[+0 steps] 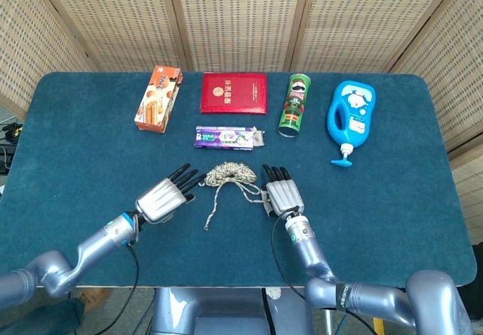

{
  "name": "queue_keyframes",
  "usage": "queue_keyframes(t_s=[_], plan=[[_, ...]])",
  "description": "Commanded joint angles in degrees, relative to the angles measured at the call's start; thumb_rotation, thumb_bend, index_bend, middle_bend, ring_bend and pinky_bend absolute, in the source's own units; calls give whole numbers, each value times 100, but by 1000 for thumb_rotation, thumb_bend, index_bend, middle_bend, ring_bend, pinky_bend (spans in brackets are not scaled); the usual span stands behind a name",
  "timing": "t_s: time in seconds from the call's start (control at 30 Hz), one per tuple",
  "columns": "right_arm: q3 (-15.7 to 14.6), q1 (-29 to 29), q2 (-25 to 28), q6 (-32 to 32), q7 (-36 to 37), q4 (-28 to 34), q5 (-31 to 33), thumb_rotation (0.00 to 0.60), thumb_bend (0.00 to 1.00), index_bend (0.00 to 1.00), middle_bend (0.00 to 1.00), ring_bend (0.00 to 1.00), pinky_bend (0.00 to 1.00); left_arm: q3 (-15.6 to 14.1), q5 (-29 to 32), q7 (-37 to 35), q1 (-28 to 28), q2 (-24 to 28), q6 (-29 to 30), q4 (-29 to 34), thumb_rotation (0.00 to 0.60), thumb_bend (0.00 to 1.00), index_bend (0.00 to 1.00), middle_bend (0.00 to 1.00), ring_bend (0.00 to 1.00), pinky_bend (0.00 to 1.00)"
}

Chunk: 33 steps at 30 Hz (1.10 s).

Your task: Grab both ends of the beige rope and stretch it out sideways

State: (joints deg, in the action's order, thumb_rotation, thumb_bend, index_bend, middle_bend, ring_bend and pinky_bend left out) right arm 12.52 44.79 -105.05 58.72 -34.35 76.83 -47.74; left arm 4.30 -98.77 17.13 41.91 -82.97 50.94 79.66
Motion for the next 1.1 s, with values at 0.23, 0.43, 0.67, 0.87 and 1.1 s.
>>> queue_keyframes(t_s=[0.23,0.43,0.67,0.87,1.1], plan=[[-24,-16,-43,-137,205,-208,-124,600,472,671,0,0,0,-123,-14,-374,350,-415,-56,-424,600,155,487,0,0,0],[-28,-43,-33,-281,501,-357,-293,600,473,671,0,0,0,-221,-140,-627,543,-575,51,-777,600,157,488,0,0,0],[-32,-49,-119,-328,576,-519,-346,600,473,671,0,0,0,-204,-81,-678,788,-804,-72,-1142,600,186,488,0,0,0],[-8,-46,-137,-409,627,-595,-333,600,473,671,0,0,0,-176,-21,-797,1010,-1045,-183,-1436,600,217,488,0,0,0],[21,-21,-108,-531,624,-628,-276,600,473,671,0,0,0,-254,63,-942,1240,-1334,-404,-1771,600,229,490,0,0,0]])
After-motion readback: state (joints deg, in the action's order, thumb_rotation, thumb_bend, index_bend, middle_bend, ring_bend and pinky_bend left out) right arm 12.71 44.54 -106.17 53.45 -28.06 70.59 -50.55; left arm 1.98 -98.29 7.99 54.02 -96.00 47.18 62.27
